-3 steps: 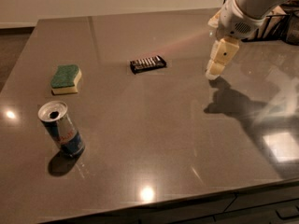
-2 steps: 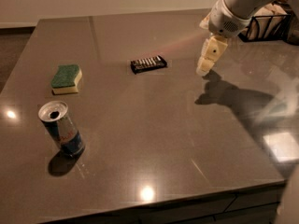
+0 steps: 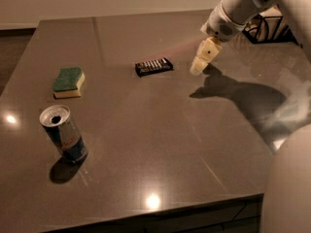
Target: Pick rxbar chocolate
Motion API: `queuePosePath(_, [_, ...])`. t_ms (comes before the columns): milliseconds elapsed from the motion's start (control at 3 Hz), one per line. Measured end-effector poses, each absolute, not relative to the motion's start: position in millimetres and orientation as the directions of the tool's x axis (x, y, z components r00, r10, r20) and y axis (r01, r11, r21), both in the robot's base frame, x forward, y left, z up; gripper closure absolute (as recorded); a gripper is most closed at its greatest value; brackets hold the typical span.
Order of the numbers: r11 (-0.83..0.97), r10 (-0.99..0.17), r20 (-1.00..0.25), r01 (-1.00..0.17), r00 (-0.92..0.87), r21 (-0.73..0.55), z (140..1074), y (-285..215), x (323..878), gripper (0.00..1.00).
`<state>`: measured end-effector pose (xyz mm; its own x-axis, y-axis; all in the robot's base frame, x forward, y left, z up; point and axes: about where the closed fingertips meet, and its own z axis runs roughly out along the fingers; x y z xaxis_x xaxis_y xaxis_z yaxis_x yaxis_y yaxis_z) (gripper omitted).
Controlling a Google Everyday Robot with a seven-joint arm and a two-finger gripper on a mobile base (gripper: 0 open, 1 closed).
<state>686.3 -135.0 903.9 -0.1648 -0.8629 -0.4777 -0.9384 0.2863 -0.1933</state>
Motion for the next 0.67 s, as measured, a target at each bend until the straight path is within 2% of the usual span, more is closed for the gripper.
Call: queuePosePath(667, [0.391,-0.786,-0.568,-0.908,-0.244,-0.151,882.4,-104.2,712.0,0.00])
